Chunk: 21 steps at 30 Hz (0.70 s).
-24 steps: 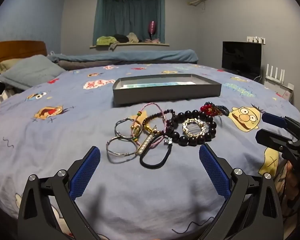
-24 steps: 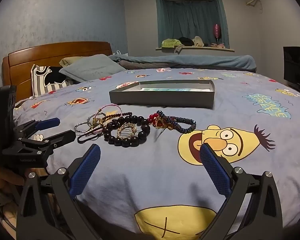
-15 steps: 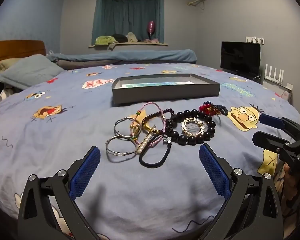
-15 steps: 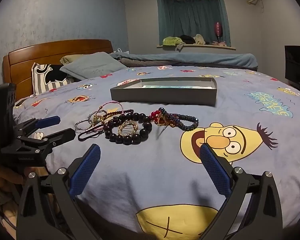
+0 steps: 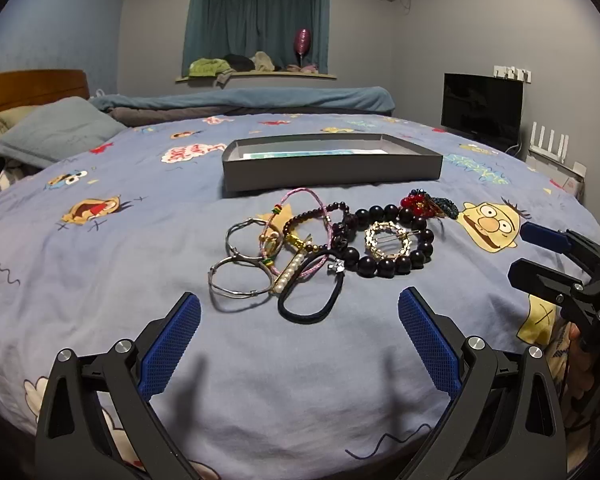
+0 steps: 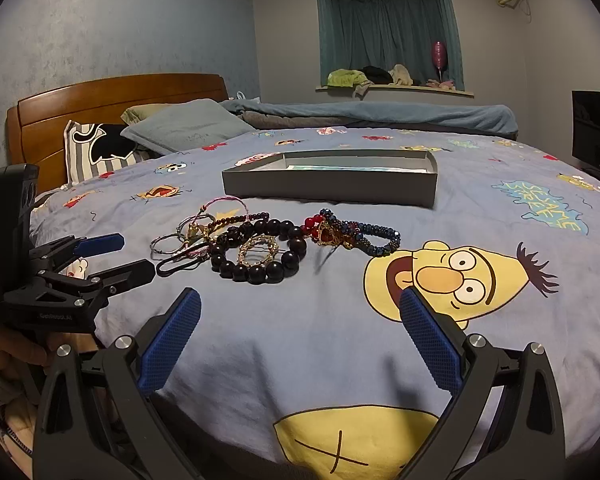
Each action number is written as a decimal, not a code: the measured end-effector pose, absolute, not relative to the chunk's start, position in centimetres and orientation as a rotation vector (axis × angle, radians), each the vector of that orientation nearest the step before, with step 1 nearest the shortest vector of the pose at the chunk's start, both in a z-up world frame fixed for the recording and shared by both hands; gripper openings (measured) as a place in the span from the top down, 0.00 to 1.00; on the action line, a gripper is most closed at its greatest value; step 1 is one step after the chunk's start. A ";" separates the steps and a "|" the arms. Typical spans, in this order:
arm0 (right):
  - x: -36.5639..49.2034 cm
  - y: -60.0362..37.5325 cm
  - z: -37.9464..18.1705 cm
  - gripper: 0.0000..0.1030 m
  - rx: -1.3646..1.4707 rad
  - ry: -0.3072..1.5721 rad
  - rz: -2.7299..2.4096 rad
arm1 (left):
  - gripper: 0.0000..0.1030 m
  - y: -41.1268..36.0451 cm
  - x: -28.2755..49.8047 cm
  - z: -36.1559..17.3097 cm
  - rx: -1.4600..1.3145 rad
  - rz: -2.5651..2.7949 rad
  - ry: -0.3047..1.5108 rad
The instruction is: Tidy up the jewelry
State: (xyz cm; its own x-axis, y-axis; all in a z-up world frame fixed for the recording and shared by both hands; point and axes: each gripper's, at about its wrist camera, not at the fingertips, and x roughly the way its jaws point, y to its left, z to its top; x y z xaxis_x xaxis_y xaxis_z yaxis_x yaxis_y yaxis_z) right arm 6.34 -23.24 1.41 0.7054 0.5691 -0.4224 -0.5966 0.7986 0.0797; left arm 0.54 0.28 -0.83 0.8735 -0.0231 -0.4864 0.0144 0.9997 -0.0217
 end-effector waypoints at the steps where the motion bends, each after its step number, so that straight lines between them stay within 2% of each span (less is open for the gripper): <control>1: 6.3 -23.2 1.4 0.04 -0.065 0.448 0.648 | 0.05 0.2 0.5 -0.9 -0.016 -0.018 0.507; 21: 6.4 -23.1 1.3 0.04 -0.071 0.460 0.647 | 0.05 -0.2 0.4 -0.9 -0.020 -0.031 0.511</control>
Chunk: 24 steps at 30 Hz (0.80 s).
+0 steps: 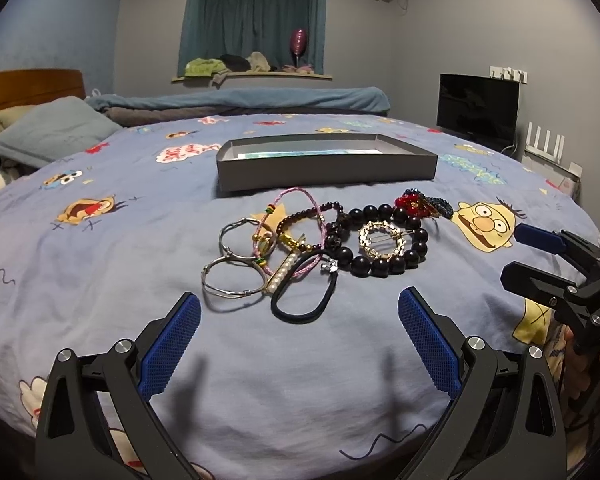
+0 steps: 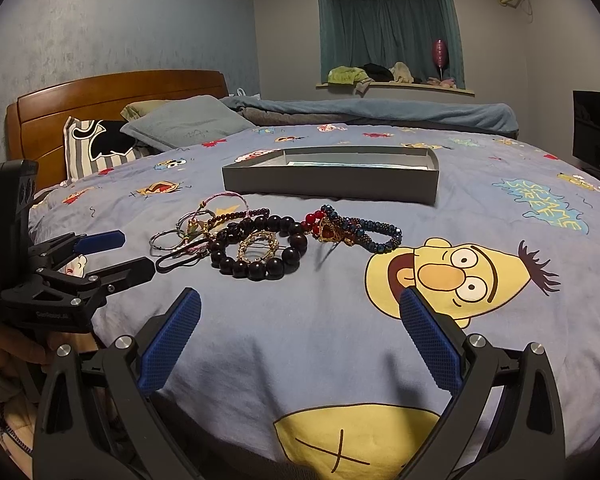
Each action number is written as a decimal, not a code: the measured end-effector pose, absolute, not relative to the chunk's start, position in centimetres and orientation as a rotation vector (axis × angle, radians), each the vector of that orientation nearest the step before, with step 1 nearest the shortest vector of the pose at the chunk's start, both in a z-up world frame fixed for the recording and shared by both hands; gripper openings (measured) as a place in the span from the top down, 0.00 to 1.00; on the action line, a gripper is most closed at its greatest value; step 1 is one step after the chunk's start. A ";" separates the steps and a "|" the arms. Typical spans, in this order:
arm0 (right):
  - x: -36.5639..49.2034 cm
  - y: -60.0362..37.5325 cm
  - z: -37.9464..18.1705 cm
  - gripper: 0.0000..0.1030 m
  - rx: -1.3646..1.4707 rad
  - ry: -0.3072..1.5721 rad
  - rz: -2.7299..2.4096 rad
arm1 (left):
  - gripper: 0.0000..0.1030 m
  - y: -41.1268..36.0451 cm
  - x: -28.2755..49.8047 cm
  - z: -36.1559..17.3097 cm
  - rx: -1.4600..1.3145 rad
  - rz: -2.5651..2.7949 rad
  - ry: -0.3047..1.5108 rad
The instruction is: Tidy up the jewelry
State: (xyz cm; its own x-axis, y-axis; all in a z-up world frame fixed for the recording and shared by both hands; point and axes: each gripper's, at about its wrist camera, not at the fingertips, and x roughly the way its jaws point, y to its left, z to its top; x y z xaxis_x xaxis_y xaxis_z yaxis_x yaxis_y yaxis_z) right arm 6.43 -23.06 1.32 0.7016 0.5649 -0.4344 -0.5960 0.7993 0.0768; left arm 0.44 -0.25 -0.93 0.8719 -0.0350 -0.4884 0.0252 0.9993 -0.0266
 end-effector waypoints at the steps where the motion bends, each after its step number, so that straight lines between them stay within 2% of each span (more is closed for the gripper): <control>1: 6.5 -23.1 1.3 0.04 -0.071 0.459 0.646 | 0.05 -0.3 0.5 -0.9 -0.019 -0.031 0.513; 24: 6.8 -22.7 1.2 0.04 -0.080 0.479 0.643 | 0.05 0.2 0.6 -1.0 -0.023 -0.033 0.518</control>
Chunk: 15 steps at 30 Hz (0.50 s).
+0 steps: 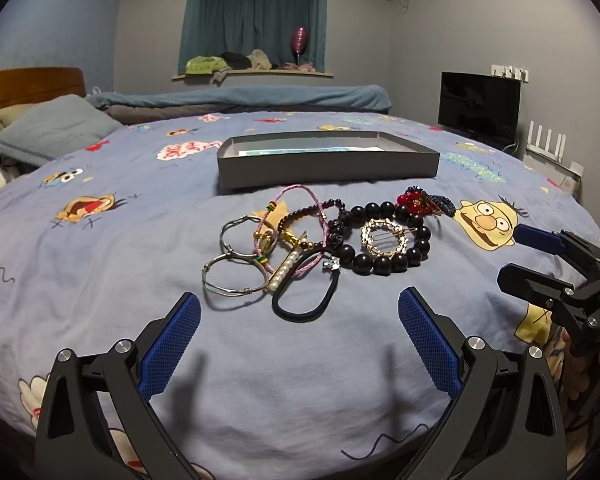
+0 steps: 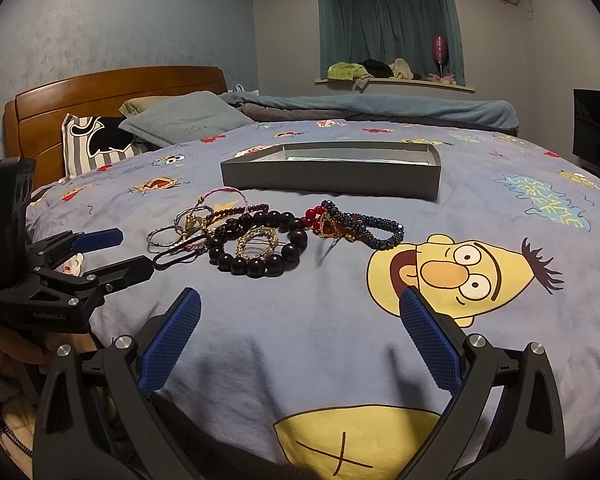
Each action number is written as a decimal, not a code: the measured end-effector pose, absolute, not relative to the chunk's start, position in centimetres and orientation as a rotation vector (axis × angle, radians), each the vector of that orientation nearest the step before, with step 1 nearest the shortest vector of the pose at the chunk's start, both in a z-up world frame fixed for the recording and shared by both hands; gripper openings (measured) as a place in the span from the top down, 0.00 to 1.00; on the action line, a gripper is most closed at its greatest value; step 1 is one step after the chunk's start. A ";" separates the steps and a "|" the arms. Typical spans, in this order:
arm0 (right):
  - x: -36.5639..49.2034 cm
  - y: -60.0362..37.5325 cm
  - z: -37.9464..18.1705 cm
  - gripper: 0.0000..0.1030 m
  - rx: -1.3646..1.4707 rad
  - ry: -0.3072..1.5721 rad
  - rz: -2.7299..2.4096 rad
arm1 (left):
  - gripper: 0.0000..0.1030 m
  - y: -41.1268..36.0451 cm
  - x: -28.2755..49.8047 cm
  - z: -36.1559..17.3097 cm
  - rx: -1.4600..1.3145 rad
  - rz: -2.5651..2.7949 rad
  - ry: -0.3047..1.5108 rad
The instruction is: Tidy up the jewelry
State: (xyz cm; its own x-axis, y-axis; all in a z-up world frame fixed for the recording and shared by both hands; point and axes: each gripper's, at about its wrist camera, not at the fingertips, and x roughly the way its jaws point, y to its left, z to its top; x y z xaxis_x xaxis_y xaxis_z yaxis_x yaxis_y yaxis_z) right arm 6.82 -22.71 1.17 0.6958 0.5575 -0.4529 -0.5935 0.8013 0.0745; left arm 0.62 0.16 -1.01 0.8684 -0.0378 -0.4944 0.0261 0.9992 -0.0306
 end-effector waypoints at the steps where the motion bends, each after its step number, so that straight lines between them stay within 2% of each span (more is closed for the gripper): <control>1: 6.8 -22.7 1.2 0.04 -0.079 0.478 0.643 | 0.05 0.1 0.6 -1.0 -0.022 -0.033 0.518; 15: 6.9 -22.9 1.2 0.04 -0.061 0.497 0.645 | 0.05 0.2 0.9 -1.3 -0.016 -0.025 0.526</control>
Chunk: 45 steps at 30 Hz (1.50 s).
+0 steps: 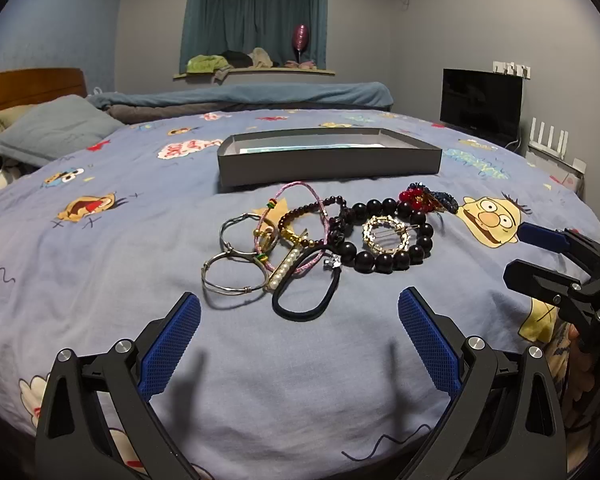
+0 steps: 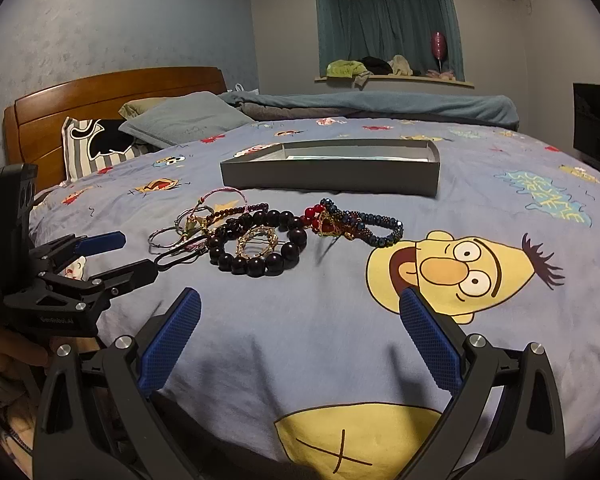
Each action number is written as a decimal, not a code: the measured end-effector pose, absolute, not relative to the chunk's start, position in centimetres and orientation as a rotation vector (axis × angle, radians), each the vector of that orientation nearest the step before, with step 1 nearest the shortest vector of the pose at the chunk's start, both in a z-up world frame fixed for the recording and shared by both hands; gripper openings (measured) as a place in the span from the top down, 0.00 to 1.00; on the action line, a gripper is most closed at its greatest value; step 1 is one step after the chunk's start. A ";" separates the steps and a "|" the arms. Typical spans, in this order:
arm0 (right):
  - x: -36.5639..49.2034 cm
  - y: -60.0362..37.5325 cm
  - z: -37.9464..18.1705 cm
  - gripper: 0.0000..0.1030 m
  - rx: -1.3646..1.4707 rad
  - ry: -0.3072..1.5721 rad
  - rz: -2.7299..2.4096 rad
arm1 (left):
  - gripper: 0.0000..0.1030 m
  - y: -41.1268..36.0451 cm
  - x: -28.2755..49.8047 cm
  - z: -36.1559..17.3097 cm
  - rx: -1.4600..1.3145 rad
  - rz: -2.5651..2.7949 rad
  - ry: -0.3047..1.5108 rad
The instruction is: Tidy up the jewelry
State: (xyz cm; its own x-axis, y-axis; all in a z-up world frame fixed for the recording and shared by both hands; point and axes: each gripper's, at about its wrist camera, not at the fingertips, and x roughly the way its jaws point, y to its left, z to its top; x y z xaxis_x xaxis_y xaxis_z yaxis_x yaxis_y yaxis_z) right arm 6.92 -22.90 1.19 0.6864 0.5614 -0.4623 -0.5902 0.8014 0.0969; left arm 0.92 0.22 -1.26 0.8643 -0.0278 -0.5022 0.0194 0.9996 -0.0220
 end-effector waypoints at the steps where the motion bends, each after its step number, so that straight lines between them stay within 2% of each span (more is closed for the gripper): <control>1: 6.9 -23.0 1.2 0.04 -0.061 0.497 0.644 | 0.05 0.2 0.9 -1.3 -0.016 -0.024 0.527; 17: 7.5 -23.4 1.6 0.04 -0.039 0.502 0.634 | 0.05 0.0 1.6 -1.3 -0.022 -0.061 0.553; 22: 8.5 -23.9 2.0 0.04 -0.013 0.502 0.621 | 0.08 0.1 2.7 -1.4 -0.023 -0.075 0.582; 35: 11.5 -24.6 2.9 0.04 -0.019 0.519 0.584 | 0.27 2.6 7.1 1.0 -0.031 -0.075 0.537; 42: 14.4 -24.3 3.2 0.05 -0.039 0.552 0.565 | 0.30 3.0 9.6 1.0 -0.034 -0.069 0.569; 44: 15.1 -24.3 3.3 0.07 -0.032 0.560 0.572 | 0.31 3.1 9.9 1.1 -0.034 -0.079 0.574; 45: 15.5 -24.2 3.4 0.10 -0.028 0.565 0.577 | 0.35 3.1 10.2 1.1 -0.030 -0.085 0.578</control>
State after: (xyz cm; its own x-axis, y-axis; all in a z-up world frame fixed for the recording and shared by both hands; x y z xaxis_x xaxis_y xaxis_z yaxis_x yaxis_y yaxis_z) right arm 15.53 -24.25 3.38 0.6910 0.5089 -0.5134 -0.5239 0.8419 0.1294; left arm 10.17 3.12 1.14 0.8343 -0.0884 -0.5442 0.0718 0.9961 -0.0517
